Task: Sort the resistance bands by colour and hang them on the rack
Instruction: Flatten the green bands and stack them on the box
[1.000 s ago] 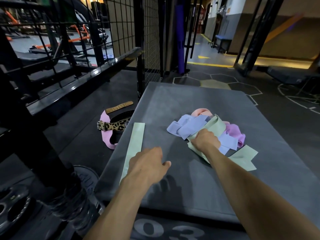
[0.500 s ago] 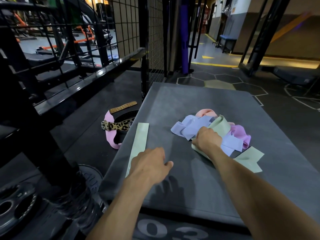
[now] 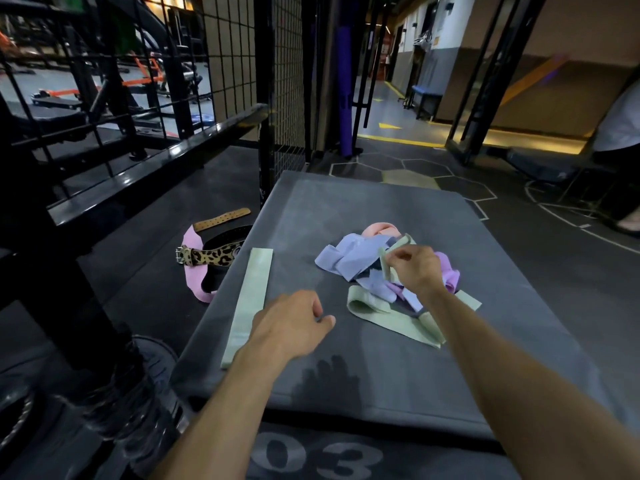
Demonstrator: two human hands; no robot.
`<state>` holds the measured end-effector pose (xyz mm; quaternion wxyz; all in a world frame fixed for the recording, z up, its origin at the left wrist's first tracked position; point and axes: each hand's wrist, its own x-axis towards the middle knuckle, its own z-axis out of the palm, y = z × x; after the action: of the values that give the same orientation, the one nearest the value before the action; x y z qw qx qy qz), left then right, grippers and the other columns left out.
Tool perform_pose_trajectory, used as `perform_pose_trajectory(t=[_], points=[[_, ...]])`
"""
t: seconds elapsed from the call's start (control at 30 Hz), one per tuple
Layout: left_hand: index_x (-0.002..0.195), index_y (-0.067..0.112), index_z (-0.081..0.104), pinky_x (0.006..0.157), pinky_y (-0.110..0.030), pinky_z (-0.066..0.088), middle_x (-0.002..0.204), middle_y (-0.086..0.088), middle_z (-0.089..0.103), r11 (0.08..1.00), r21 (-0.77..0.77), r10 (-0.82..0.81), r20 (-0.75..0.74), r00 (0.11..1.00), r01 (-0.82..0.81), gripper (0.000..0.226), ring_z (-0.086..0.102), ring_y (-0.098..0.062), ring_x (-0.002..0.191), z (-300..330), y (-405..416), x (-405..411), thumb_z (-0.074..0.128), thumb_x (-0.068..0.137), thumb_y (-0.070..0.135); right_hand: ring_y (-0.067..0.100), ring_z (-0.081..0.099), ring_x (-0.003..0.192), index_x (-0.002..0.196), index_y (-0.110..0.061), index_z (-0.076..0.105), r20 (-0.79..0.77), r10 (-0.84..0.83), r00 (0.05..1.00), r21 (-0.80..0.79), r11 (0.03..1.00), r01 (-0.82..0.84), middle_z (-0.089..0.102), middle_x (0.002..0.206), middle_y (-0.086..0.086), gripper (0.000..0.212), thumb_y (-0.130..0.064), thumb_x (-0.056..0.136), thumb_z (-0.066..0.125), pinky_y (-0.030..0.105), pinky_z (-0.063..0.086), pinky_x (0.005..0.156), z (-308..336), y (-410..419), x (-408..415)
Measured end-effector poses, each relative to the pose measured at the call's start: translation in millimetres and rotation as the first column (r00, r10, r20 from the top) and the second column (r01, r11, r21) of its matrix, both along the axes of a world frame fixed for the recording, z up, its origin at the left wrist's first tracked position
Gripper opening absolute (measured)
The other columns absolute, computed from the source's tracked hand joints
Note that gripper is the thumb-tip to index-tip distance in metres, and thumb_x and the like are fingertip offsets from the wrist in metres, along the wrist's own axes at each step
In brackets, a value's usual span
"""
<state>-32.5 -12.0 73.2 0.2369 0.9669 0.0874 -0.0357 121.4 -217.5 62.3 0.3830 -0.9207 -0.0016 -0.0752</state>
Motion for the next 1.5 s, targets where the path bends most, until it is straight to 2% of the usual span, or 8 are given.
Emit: perform_pose_trajectory(t=[0.17, 0.4, 0.5, 0.63, 0.83, 1.03, 1.33, 1.5], points=[[0.092, 0.031, 0.066, 0.076, -0.024, 0.05, 0.085, 0.02, 0.066, 0.949, -0.297, -0.025, 0.267, 0.963, 0.107, 0.009, 0.065, -0.004, 0.086, -2, -14, 7, 0.066, 0.091, 0.04, 0.003, 0.061, 0.065, 0.072, -0.019, 0.07, 0.216, -0.019, 0.976, 0.189, 0.982, -0.023, 0.07, 0.071, -0.011, 0.023, -0.016, 0.093, 0.061, 0.004, 0.039, 0.059, 26, -1, -41], [0.112, 0.034, 0.064, 0.08, -0.008, 0.048, 0.11, 0.028, 0.067, 0.76, -0.588, 0.012, 0.441, 0.897, 0.279, 0.029, 0.064, 0.009, 0.099, -3, -44, 16, 0.078, 0.087, 0.028, 0.002, 0.064, 0.064, 0.075, -0.011, 0.071, 0.27, 0.021, 0.963, 0.442, 0.886, -0.143, 0.07, 0.067, -0.01, 0.018, -0.009, 0.092, 0.065, 0.02, 0.055, 0.07, 22, 12, -96], [0.113, 0.032, 0.065, 0.089, -0.025, 0.055, 0.108, 0.019, 0.071, 0.746, -0.593, -0.022, 0.432, 0.901, 0.303, 0.031, 0.067, 0.001, 0.103, -11, -49, 23, 0.077, 0.085, 0.03, 0.023, 0.073, 0.081, 0.078, -0.016, 0.074, 0.156, 0.078, 0.985, 0.576, 0.803, -0.155, 0.076, 0.082, 0.001, 0.015, -0.015, 0.091, 0.069, 0.047, 0.061, 0.081, 5, 18, -100], [0.106, 0.032, 0.068, 0.081, -0.042, 0.058, 0.092, 0.011, 0.073, 0.791, -0.557, 0.03, 0.449, 0.893, 0.254, 0.022, 0.069, -0.013, 0.088, -11, -47, 26, 0.06, 0.086, 0.028, 0.017, 0.071, 0.079, 0.086, -0.005, 0.075, 0.173, 0.207, 0.963, 0.631, 0.728, -0.27, 0.075, 0.082, 0.004, 0.011, -0.008, 0.094, 0.068, 0.032, 0.059, 0.074, 3, 24, -108], [0.1, 0.03, 0.07, 0.073, -0.042, 0.062, 0.095, 0.002, 0.074, 0.763, -0.603, 0.106, 0.473, 0.875, 0.234, 0.022, 0.07, -0.022, 0.081, -7, -28, 32, 0.056, 0.099, 0.013, 0.007, 0.07, 0.087, 0.106, -0.019, 0.069, 0.218, 0.105, 0.97, 0.511, 0.835, -0.205, 0.07, 0.104, -0.008, 0.016, -0.01, 0.096, 0.061, 0.03, 0.056, 0.078, 6, 4, -94], [0.106, 0.036, 0.068, 0.069, -0.024, 0.056, 0.094, 0.004, 0.07, 0.744, -0.576, -0.073, 0.433, 0.898, 0.338, 0.034, 0.061, -0.01, 0.08, -7, -18, 27, 0.052, 0.103, 0.006, -0.004, 0.056, 0.104, 0.109, -0.04, 0.061, 0.21, 0.532, 0.821, 0.241, 0.785, -0.57, 0.063, 0.114, -0.023, 0.031, -0.01, 0.102, 0.054, 0.019, 0.046, 0.089, -3, 3, -82], [0.107, 0.034, 0.071, 0.065, -0.024, 0.053, 0.092, 0.02, 0.07, 0.755, -0.598, 0.144, 0.551, 0.822, 0.269, 0.033, 0.059, -0.005, 0.079, 6, 3, 24, 0.05, 0.105, 0.009, 0.017, 0.053, 0.056, 0.065, -0.006, 0.057, 0.164, -0.111, 0.98, 0.48, 0.877, 0.019, 0.06, 0.064, 0.011, 0.027, -0.013, 0.091, 0.056, 0.041, 0.053, 0.065, -1, -19, -44], [0.104, 0.029, 0.07, 0.065, -0.028, 0.052, 0.09, 0.003, 0.068, 0.762, -0.555, 0.102, 0.612, 0.785, 0.333, 0.032, 0.058, -0.014, 0.077, 27, 5, 13, 0.047, 0.105, 0.007, 0.011, 0.059, 0.075, 0.092, -0.018, 0.061, 0.004, -0.186, 0.982, 0.613, 0.777, 0.145, 0.063, 0.078, -0.005, 0.006, -0.019, 0.087, 0.063, 0.031, 0.052, 0.077, -2, -22, -39]])
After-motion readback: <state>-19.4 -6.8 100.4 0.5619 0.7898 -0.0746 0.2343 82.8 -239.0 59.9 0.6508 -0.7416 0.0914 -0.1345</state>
